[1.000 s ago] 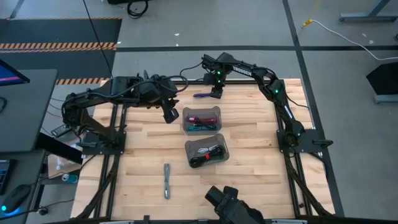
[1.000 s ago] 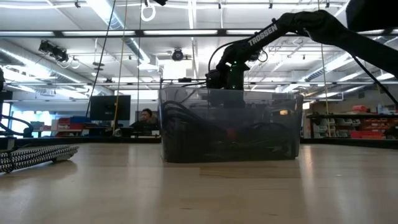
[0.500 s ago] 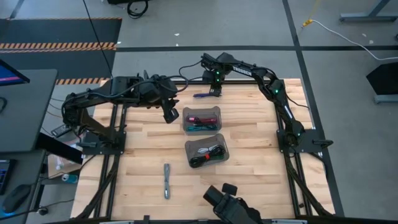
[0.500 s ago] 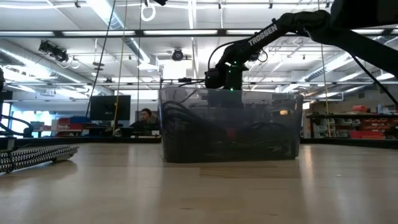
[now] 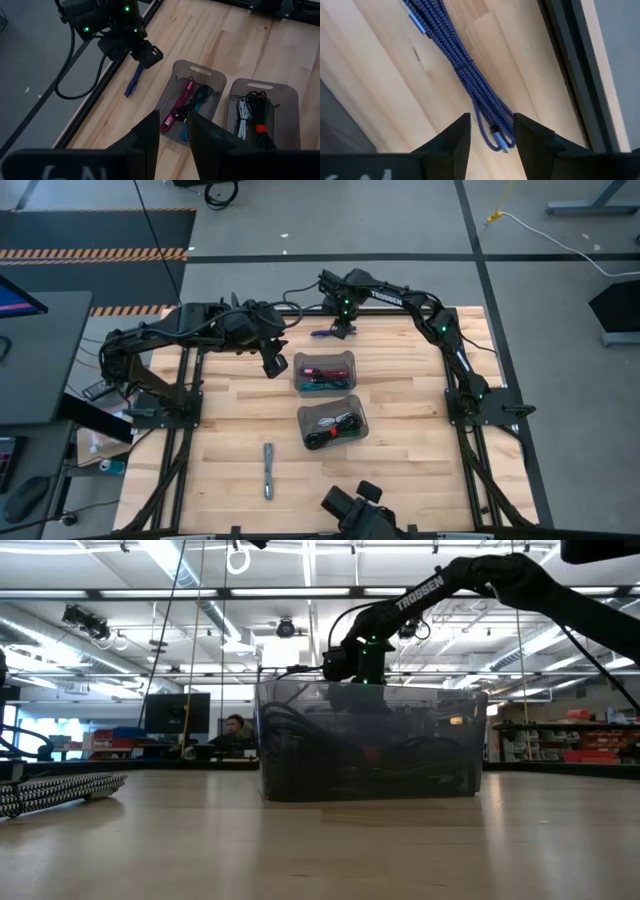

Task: Pick and place USB-C Cables
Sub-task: Put the violet charger cable into the bottom black transparent bin

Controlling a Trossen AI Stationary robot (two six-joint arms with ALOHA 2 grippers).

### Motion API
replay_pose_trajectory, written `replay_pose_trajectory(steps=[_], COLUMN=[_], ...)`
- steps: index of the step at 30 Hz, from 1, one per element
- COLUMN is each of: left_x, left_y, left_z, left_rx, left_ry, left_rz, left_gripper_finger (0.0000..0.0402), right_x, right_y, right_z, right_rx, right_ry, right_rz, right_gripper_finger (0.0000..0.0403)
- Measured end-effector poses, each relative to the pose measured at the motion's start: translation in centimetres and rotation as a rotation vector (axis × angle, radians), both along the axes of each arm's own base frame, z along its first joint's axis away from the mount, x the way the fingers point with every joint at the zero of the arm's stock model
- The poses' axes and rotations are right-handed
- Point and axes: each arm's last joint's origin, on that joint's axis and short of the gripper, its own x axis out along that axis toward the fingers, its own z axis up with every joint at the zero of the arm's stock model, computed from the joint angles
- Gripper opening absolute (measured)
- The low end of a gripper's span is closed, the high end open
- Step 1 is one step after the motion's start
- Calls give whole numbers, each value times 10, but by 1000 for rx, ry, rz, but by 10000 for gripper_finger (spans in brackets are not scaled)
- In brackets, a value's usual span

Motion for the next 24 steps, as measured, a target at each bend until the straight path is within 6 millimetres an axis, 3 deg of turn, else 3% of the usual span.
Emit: replay_pose_trajectory(steps=[15, 24], left_x=[0, 0], left_y=[0, 0], left_z=[0, 0], left_rx=[7, 6], left_ry=[6, 8], left_rz=[-8, -9], left_gripper_finger=[107, 107], right_x=[2, -3], right_y=[6, 23], right_z=[-1, -37], right_rx=[56, 69], right_ry=[-3, 124], right_rz=[-112, -31], right_gripper_finger=[155, 156])
